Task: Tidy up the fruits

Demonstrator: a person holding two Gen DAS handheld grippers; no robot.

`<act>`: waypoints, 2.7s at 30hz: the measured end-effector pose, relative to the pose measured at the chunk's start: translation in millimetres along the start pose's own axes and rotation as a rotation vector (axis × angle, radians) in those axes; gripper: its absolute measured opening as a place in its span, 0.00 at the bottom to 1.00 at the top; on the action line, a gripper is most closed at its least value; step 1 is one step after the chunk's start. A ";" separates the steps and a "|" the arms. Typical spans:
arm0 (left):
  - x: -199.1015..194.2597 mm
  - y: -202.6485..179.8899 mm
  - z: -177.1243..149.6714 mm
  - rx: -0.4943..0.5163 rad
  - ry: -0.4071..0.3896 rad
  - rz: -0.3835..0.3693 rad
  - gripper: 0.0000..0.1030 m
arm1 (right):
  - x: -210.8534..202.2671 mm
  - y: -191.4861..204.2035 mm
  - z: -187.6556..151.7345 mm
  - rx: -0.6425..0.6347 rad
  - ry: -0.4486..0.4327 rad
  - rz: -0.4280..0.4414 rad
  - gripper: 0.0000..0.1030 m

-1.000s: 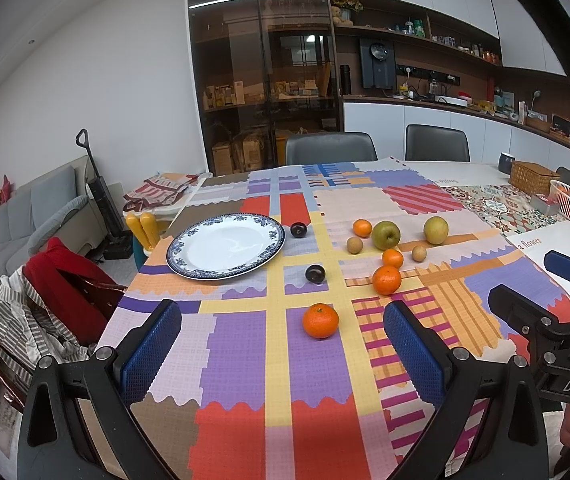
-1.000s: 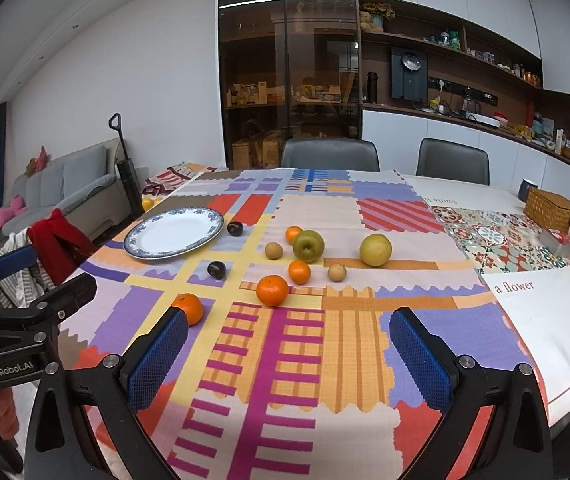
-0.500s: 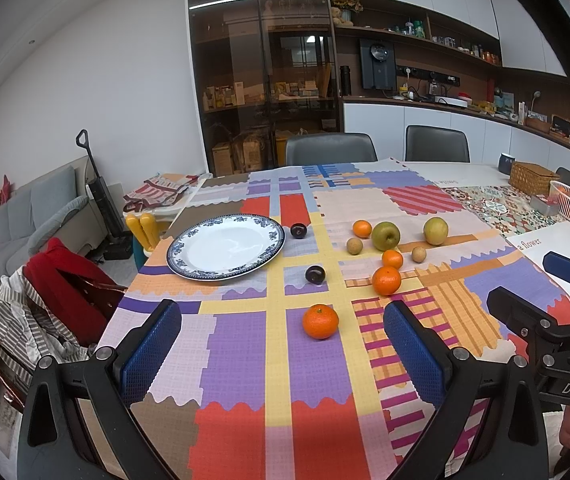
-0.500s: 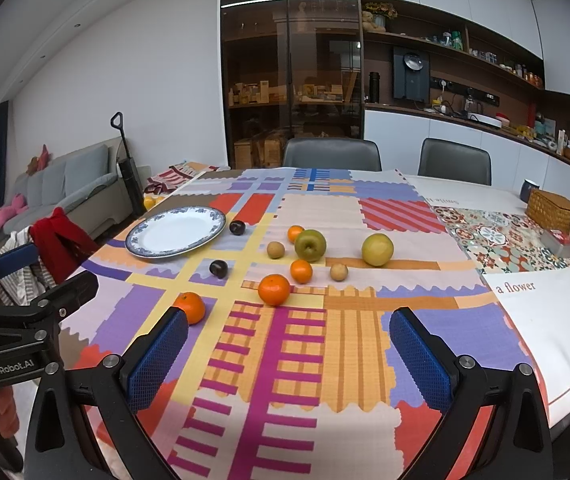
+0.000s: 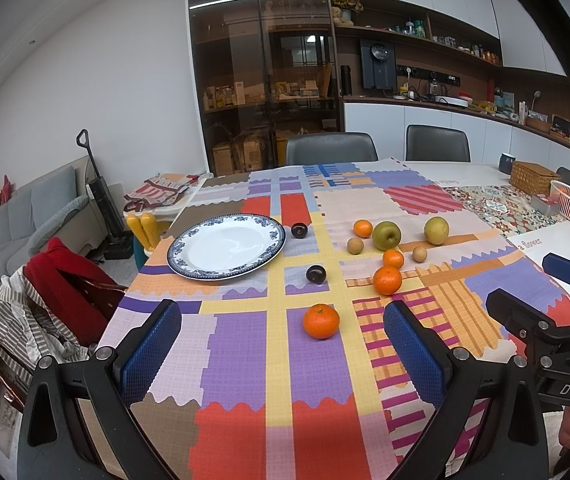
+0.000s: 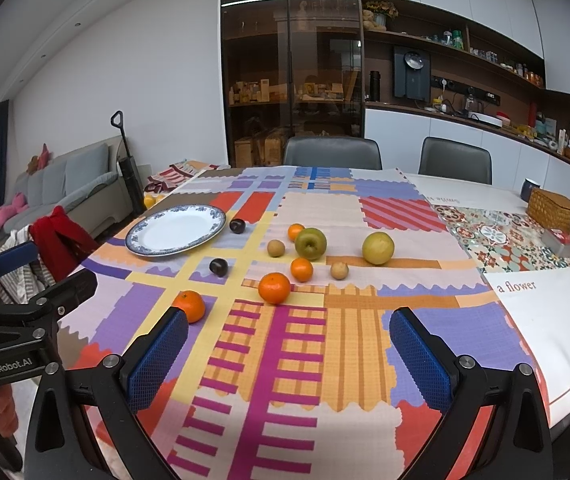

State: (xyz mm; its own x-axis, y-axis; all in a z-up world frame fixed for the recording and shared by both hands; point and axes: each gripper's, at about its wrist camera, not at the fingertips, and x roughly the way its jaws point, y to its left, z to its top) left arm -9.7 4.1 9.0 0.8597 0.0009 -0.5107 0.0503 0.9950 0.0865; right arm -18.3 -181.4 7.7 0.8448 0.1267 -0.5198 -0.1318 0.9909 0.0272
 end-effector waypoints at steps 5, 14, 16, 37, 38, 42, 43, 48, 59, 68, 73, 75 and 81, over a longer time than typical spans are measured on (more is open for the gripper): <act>1.1 -0.1 0.6 0.003 0.005 0.000 1.00 | 0.4 0.1 -0.6 0.000 0.002 0.001 0.99; 21.4 -1.4 2.2 0.026 0.020 -0.016 1.00 | 18.9 -0.9 -5.1 -0.020 0.025 0.001 0.99; 26.9 -1.6 0.9 0.031 0.023 -0.019 1.00 | 24.0 -0.5 -4.9 -0.031 0.025 -0.003 0.99; 123.3 -9.9 -20.1 0.078 0.190 -0.173 0.78 | 121.1 6.3 5.0 -0.132 0.135 0.055 0.89; 129.5 -11.4 -20.5 0.077 0.204 -0.182 0.77 | 125.8 6.7 5.8 -0.136 0.143 0.055 0.89; 143.2 -16.8 -22.0 0.088 0.237 -0.202 0.73 | 144.2 4.7 6.5 -0.132 0.185 0.082 0.80; 146.1 -18.5 -22.6 0.092 0.247 -0.211 0.73 | 148.3 4.4 6.2 -0.129 0.196 0.085 0.78; 158.2 -21.1 -26.0 0.094 0.290 -0.234 0.63 | 167.1 5.5 5.0 -0.129 0.234 0.100 0.71; 175.1 -16.3 -29.3 0.030 0.377 -0.280 0.40 | 194.9 12.1 3.9 -0.141 0.303 0.136 0.54; 175.9 -15.0 -25.0 0.011 0.391 -0.279 0.40 | 205.1 13.5 3.6 -0.136 0.326 0.158 0.45; 176.9 -10.6 -20.7 -0.005 0.387 -0.271 0.40 | 209.0 13.7 6.5 -0.142 0.328 0.153 0.41; 177.2 -8.0 -18.8 -0.014 0.385 -0.268 0.40 | 208.8 13.5 6.5 -0.143 0.328 0.153 0.41; 173.7 4.8 -7.8 -0.035 0.358 -0.244 0.40 | 204.7 19.3 14.3 -0.136 0.318 0.174 0.41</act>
State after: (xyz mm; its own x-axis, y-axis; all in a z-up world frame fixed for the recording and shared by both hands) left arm 135.9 9.9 -86.0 0.5936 -0.2065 -0.7778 0.2076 0.9731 -0.1000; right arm 159.4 -135.7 -86.0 0.6037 0.2505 -0.7569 -0.3444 0.9382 0.0359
